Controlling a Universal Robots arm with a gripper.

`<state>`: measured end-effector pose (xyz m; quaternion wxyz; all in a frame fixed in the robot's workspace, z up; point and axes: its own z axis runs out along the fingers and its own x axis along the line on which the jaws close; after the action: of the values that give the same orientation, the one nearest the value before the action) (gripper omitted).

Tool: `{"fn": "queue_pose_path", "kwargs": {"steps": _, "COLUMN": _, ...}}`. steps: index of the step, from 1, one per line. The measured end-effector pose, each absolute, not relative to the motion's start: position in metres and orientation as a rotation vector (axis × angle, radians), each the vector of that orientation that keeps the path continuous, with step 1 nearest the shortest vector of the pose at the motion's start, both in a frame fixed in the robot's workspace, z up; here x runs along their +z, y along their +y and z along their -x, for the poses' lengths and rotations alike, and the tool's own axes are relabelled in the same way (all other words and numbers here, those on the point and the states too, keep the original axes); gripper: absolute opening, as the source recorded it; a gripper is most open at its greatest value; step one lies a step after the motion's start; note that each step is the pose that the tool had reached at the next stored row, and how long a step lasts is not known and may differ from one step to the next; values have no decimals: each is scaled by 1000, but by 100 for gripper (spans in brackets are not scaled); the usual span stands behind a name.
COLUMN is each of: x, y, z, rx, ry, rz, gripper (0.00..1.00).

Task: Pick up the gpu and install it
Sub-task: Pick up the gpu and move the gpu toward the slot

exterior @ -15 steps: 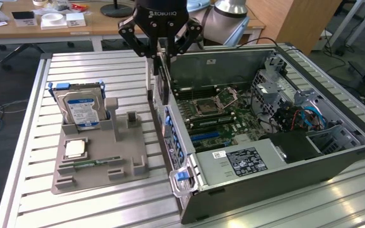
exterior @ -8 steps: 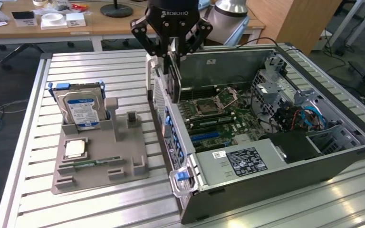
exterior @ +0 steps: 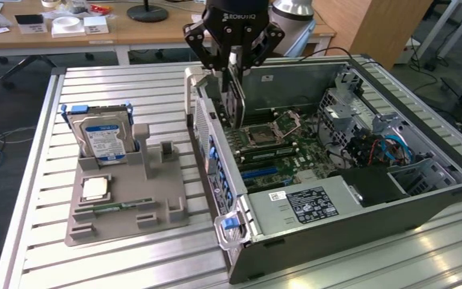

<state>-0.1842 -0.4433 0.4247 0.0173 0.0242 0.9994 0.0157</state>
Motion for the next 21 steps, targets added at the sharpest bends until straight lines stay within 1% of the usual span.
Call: {"fn": "queue_pose_path", "kwargs": {"steps": 21, "x": 425, "y": -442, "z": 143, "rx": 49, "ry": 3106, "rz": -75, "gripper": 27}}
